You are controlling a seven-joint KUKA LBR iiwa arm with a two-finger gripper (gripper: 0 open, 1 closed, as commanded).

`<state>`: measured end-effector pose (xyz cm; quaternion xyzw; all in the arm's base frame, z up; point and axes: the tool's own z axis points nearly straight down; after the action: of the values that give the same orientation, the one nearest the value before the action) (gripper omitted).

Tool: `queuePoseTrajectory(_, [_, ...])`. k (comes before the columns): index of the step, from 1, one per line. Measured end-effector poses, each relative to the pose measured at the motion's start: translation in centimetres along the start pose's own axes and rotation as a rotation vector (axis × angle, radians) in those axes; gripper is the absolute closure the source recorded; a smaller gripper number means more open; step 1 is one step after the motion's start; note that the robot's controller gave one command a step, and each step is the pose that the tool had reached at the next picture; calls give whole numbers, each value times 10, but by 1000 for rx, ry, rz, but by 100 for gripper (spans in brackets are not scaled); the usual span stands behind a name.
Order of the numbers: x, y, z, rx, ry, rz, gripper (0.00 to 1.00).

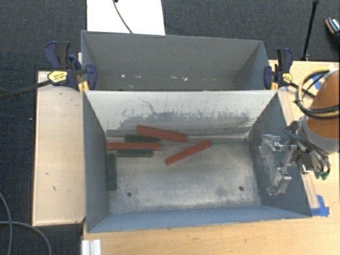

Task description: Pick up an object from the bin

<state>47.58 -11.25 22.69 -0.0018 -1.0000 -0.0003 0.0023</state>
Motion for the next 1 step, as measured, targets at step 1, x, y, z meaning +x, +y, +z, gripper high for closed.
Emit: queuePoseTrajectory(1, [-82,22,127,-2,-5,102,0])
